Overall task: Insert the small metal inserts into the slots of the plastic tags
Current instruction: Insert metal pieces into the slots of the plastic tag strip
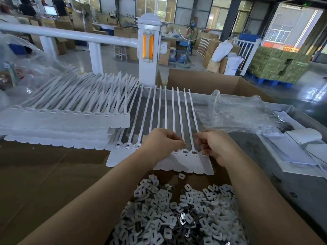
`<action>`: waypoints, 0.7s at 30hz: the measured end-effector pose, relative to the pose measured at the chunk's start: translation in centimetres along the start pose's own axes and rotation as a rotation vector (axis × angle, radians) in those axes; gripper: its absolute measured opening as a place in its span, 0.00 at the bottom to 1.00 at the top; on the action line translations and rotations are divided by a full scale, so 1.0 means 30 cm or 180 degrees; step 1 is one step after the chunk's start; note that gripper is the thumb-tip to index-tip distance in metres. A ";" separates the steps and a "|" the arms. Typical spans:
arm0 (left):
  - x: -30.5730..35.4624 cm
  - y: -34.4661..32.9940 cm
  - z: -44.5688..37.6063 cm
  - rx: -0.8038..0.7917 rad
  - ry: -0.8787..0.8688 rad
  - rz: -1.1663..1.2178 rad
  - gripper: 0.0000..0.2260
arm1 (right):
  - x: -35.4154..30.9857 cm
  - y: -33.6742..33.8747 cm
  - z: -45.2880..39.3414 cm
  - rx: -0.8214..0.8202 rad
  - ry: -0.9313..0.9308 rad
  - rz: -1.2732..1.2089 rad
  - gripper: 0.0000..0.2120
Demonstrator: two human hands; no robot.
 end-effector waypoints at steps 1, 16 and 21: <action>0.011 -0.010 -0.012 -0.0044 0.0051 -0.0038 0.03 | 0.009 0.009 -0.005 0.0017 -0.0099 -0.0210 0.05; 0.037 -0.138 -0.087 0.0173 0.0258 -0.0901 0.09 | 0.021 0.061 -0.017 -0.0116 -0.0230 0.0218 0.05; 0.030 -0.146 -0.089 0.0318 0.0263 -0.0964 0.11 | 0.013 0.081 -0.010 -0.0519 -0.0220 0.0793 0.04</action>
Point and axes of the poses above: each hand's wrist, its own z-axis away from the middle knuckle, its own y-axis out of the back of the hand, x = y × z, the point moved 5 cm from there along -z, towards the middle knuckle, and after that the axes turned 9 degrees about -z, right-handed, at the moved point
